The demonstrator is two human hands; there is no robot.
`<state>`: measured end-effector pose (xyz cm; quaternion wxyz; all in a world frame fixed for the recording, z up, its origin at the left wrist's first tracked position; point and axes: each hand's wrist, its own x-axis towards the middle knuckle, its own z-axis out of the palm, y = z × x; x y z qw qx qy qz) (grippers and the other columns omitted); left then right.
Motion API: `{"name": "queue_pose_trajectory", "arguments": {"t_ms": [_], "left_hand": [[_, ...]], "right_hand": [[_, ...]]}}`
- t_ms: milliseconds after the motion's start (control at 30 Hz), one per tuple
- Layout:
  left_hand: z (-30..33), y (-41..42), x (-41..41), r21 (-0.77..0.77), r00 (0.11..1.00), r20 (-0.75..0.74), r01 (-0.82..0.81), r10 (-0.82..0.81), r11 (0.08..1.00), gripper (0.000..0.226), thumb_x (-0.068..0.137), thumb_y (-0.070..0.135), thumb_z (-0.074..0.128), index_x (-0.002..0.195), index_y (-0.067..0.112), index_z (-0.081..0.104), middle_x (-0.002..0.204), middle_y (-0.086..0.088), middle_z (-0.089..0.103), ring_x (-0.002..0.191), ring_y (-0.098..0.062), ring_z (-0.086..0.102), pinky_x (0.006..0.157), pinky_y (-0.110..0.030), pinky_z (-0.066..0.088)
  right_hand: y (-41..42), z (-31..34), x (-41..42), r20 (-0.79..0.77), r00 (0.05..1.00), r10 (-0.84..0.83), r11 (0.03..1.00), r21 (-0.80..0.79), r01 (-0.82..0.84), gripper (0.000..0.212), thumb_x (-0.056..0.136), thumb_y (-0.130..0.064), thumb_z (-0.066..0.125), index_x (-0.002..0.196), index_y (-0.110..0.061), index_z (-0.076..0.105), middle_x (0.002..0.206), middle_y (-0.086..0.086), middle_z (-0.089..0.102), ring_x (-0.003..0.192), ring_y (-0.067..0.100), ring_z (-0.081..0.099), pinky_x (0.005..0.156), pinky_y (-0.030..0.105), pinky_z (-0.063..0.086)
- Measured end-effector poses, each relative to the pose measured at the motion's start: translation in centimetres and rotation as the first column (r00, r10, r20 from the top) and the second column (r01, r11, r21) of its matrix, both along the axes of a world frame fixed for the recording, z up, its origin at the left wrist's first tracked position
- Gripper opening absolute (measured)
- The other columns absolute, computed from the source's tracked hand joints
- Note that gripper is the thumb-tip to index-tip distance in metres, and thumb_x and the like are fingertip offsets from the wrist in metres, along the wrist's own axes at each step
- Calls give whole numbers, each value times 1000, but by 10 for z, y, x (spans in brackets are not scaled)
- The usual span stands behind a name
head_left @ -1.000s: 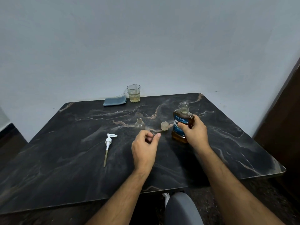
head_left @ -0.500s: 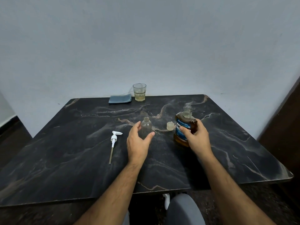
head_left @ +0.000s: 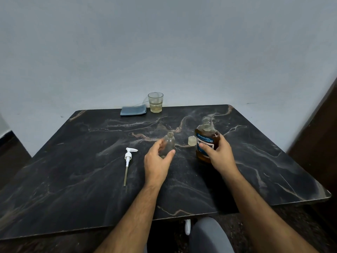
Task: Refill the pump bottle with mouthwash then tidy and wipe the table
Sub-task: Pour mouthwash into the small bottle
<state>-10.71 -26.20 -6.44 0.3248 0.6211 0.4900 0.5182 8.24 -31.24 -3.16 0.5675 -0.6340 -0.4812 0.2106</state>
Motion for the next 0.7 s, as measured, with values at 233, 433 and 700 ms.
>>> {"name": "queue_pose_trajectory", "arguments": {"t_ms": [233,433,700], "left_hand": [[-3,0,-2,7,992,77,96,-96,995,56,76,17,82,128,22,64,104,14,72,98,0,67,90,-23,55],[-5,1,-3,13,988,68,137,-138,990,60,75,15,83,131,18,62,108,11,72,100,2,67,92,-20,54],[-7,2,-4,47,989,1,151,-151,987,60,75,20,83,131,23,62,112,11,70,103,3,65,92,-20,53]], "right_hand": [[-3,10,-4,298,954,43,997,-74,-22,42,81,-18,79,118,-28,62,99,-20,67,100,4,65,91,29,52],[-9,19,-2,502,864,41,987,-153,43,38,83,-20,76,118,-25,61,106,-8,72,101,13,66,90,36,53],[-12,24,-1,634,772,36,983,-162,87,36,85,-22,75,118,-25,61,108,-3,71,100,20,66,88,41,53]]}}
